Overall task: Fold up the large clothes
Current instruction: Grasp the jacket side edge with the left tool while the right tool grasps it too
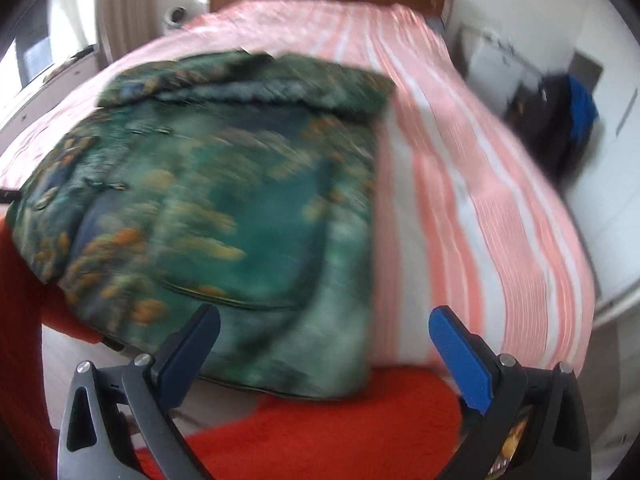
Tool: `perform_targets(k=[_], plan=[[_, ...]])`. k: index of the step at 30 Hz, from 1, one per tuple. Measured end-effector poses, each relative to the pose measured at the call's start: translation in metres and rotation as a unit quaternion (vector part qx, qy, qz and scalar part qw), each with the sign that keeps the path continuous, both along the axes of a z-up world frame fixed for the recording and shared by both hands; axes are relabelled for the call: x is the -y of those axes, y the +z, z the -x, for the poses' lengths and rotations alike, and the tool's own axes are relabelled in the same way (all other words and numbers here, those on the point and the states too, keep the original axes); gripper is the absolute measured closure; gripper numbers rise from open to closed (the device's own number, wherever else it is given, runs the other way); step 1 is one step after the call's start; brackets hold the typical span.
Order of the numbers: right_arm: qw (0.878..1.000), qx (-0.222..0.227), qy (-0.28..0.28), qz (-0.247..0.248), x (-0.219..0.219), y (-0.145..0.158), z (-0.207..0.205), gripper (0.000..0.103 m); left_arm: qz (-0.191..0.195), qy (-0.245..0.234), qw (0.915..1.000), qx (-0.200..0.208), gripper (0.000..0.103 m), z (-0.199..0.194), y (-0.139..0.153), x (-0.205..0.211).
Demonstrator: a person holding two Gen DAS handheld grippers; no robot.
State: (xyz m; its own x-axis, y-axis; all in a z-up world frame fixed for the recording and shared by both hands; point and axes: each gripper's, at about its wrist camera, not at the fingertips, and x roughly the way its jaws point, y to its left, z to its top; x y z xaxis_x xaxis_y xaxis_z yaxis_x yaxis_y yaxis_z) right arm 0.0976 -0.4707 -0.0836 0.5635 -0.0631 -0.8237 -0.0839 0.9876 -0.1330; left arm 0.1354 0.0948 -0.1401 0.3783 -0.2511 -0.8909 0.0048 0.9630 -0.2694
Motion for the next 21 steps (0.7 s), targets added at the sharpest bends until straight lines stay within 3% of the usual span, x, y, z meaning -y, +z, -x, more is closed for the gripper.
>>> perform_targets(k=[3, 4, 5, 6, 7, 8, 9, 10, 11, 14, 18, 21], plan=[[0.995, -0.066, -0.021, -0.076, 0.034, -0.019, -0.023, 0.0, -0.025, -0.036, 0.999, -0.009, 0.003, -0.002, -0.006, 0.022], [0.991, -0.082, -0.021, -0.107, 0.04, -0.026, -0.029, 0.0, -0.03, -0.048, 0.9984, -0.007, 0.011, 0.0, -0.006, 0.029], [0.985, -0.106, -0.025, -0.135, 0.044, -0.036, -0.035, 0.007, -0.043, -0.059, 0.9973, -0.008, 0.016, 0.003, -0.005, 0.036], [0.98, -0.125, -0.028, -0.151, 0.046, -0.042, -0.039, 0.031, -0.059, -0.063, 0.9963, -0.007, 0.025, 0.005, -0.004, 0.04], [0.975, -0.143, -0.028, -0.169, 0.046, -0.047, -0.041, 0.043, -0.074, -0.066, 0.995, -0.006, 0.043, 0.007, -0.004, 0.043], [0.969, -0.158, -0.021, -0.189, 0.043, -0.05, -0.042, 0.063, -0.086, -0.069, 0.9939, -0.008, 0.055, 0.009, -0.003, 0.045], [0.968, -0.163, -0.019, -0.187, 0.041, -0.051, -0.042, 0.071, -0.095, -0.067, 0.9932, -0.008, 0.073, 0.01, -0.001, 0.045], [0.971, -0.164, -0.015, -0.175, 0.036, -0.048, -0.04, 0.077, -0.094, -0.066, 0.9934, -0.007, 0.082, 0.012, 0.003, 0.044], [0.97, -0.165, -0.011, -0.179, 0.036, -0.045, -0.04, 0.087, -0.086, -0.068, 0.994, -0.007, 0.084, 0.013, 0.008, 0.043], [0.962, -0.17, -0.003, -0.215, 0.039, -0.026, -0.032, 0.089, -0.068, -0.079, 0.9946, -0.003, 0.09, 0.019, 0.025, 0.042], [0.929, -0.162, 0.019, -0.332, 0.054, 0.011, -0.031, 0.09, 0.048, -0.069, 0.996, 0.028, 0.092, 0.015, 0.076, 0.019], [0.91, -0.118, 0.024, -0.396, 0.075, 0.054, -0.056, 0.09, 0.107, -0.046, 0.9898, 0.082, 0.092, -0.027, 0.127, -0.005]])
